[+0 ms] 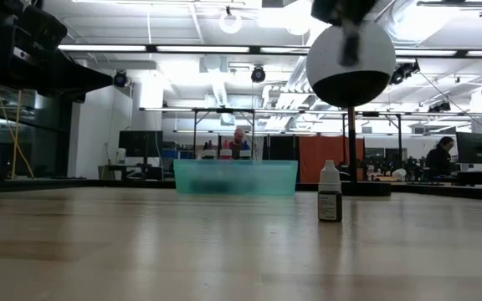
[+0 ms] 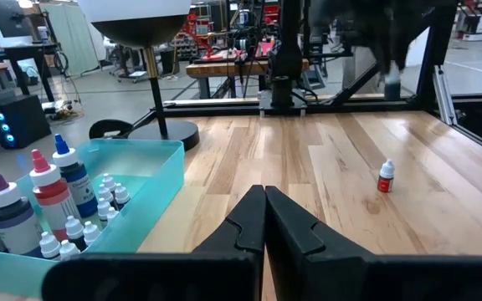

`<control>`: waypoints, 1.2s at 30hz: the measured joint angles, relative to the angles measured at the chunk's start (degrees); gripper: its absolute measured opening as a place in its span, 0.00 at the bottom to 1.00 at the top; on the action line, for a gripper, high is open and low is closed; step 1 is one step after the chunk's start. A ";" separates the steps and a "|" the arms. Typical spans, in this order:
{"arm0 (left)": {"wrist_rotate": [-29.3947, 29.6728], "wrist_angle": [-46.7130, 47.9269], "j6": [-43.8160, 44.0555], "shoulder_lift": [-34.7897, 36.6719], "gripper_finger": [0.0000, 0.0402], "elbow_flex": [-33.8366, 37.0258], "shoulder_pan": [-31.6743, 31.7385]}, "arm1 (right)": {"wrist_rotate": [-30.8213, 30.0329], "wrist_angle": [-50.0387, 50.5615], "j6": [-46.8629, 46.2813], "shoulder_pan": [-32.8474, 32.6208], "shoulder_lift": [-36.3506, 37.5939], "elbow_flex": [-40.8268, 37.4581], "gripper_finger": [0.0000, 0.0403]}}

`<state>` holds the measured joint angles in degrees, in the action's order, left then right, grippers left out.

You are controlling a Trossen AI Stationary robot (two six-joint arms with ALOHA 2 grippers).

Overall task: Pick & Place food coloring
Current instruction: Put the small black food coloring bottle into the bin

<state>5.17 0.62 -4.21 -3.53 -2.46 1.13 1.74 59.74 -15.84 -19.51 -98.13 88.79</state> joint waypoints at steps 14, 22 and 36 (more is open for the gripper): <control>0.00 -0.01 0.00 0.00 0.00 -0.01 -0.01 | -7.42 3.20 12.59 16.99 -0.39 14.71 0.10; 0.00 -0.02 0.00 0.01 0.00 0.00 -0.02 | -10.61 1.61 17.64 25.75 -2.81 14.51 0.10; -0.02 0.37 0.00 0.02 0.00 -0.01 -0.01 | -10.23 -7.96 12.93 35.86 -15.63 14.45 0.10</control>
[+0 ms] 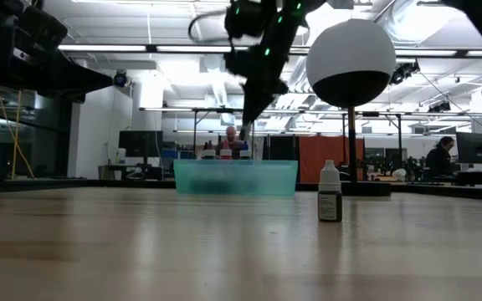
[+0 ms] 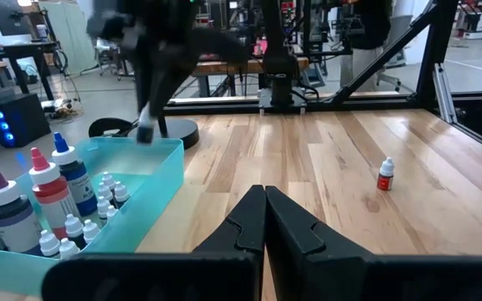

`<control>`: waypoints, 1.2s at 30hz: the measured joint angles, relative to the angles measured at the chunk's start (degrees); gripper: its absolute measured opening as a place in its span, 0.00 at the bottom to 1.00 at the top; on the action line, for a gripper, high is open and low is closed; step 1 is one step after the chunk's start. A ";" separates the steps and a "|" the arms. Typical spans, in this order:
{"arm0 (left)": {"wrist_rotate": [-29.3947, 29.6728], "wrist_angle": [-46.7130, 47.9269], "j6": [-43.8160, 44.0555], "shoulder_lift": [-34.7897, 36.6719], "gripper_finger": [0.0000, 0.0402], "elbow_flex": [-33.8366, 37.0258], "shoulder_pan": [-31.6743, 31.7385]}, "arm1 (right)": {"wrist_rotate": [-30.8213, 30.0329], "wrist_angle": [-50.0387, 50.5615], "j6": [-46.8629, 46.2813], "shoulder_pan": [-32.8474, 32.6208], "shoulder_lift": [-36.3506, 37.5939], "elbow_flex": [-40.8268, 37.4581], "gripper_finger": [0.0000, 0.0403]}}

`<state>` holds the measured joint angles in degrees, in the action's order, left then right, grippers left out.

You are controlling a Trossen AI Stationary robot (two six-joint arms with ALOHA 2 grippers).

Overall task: Pick & Place food coloring
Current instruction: Put the small black food coloring bottle into the bin

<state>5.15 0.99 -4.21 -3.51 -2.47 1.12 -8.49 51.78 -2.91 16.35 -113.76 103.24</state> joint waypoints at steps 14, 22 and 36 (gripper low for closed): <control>0.01 0.02 0.00 0.01 0.00 0.01 0.01 | -4.58 -1.98 -6.24 5.49 -5.63 0.00 0.11; 0.02 0.04 0.00 0.01 0.00 -0.01 -0.01 | -5.07 -1.17 -7.35 6.89 -7.15 0.00 0.11; -0.02 0.04 0.00 0.01 0.00 0.01 -0.01 | -1.75 -0.62 -7.21 8.51 -11.25 -0.02 0.12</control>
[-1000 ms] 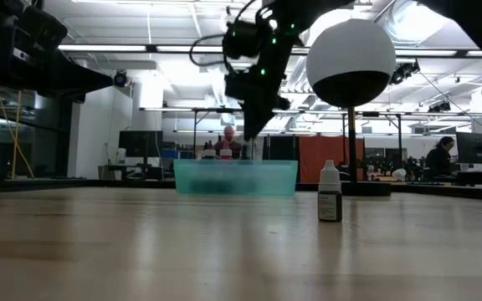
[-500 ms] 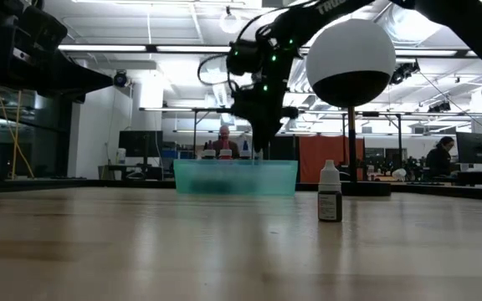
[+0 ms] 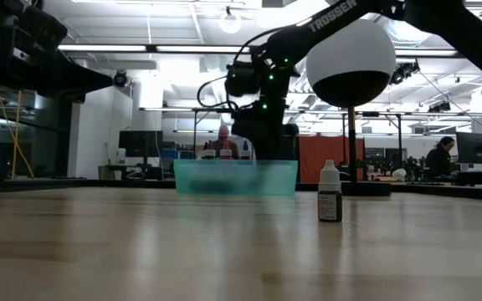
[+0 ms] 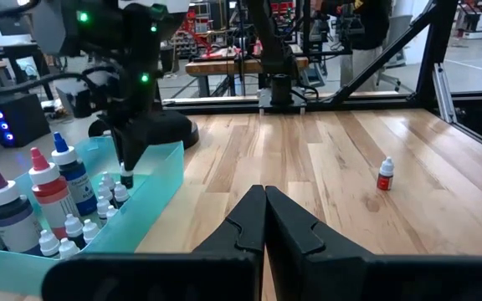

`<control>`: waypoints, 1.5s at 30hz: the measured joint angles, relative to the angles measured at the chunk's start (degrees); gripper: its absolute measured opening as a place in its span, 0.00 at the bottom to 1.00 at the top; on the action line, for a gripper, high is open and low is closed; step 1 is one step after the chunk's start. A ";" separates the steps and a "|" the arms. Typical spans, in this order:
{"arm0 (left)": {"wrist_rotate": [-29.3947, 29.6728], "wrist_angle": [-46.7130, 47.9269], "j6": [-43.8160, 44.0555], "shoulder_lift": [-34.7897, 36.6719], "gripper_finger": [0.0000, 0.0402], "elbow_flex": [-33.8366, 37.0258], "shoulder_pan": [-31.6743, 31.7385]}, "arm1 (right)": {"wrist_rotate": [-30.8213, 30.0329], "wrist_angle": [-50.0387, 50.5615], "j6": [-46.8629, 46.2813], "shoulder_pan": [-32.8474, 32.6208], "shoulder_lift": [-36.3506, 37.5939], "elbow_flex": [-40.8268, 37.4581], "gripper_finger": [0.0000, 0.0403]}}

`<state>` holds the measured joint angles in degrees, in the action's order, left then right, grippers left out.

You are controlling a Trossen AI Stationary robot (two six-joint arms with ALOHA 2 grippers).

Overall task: Pick & Place food coloring
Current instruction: Put the small black food coloring bottle into the bin, then put the small red food coloring bottle into the bin

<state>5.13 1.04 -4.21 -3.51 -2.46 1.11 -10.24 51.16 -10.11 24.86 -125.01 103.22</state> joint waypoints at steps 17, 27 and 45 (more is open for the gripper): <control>-0.04 0.00 0.00 0.00 0.00 0.00 0.01 | 4.07 0.79 0.20 2.94 -0.52 0.00 0.13; -0.06 0.00 0.00 0.00 0.00 0.00 -0.01 | 6.73 1.50 0.10 3.32 -0.50 0.01 0.15; -0.07 0.00 0.01 -0.01 0.00 -0.01 0.00 | 6.80 1.60 0.07 3.63 -0.39 0.40 0.31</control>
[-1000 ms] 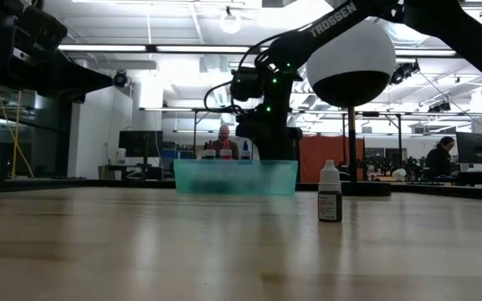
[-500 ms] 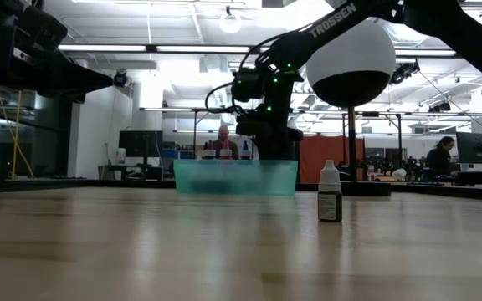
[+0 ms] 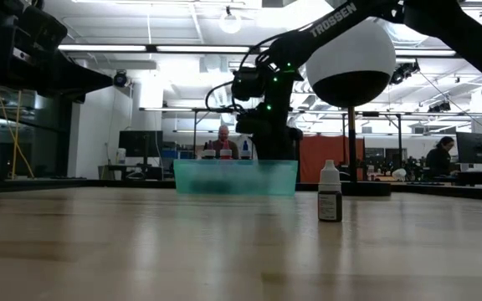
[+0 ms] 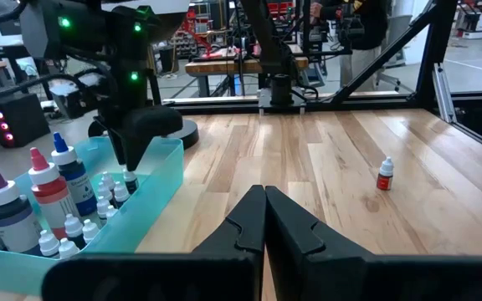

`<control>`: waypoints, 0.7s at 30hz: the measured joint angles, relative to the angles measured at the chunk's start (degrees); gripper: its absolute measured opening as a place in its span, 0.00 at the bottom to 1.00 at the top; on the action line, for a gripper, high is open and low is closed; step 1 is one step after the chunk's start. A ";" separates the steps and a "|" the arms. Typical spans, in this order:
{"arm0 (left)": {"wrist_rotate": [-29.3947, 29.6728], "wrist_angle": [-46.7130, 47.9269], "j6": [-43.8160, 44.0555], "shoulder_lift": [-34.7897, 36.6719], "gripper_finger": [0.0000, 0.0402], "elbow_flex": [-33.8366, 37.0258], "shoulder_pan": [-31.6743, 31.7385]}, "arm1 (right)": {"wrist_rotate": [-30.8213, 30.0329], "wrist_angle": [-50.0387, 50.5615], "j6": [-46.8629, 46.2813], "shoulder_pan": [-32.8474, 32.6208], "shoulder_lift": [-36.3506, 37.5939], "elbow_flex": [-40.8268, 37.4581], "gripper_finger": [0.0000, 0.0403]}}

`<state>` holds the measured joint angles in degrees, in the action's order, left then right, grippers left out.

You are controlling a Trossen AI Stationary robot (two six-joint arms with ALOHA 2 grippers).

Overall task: Pick & Place food coloring
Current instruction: Put the small red food coloring bottle into the bin

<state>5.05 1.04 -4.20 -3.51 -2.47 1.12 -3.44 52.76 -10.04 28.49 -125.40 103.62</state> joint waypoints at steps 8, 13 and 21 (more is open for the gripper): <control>-0.02 0.00 -0.01 0.00 0.00 -0.01 -0.01 | -0.12 3.53 1.21 -0.37 0.20 5.64 0.35; 0.01 0.00 -0.01 0.00 0.00 0.01 -0.01 | -0.65 9.57 3.48 -1.62 0.20 10.91 0.38; 0.04 0.00 -0.01 -0.01 0.00 -0.01 0.00 | 4.67 21.08 10.52 -6.15 0.20 20.46 0.41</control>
<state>5.09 1.04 -4.21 -3.52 -2.48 1.12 1.23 73.83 0.48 22.34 -125.21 124.08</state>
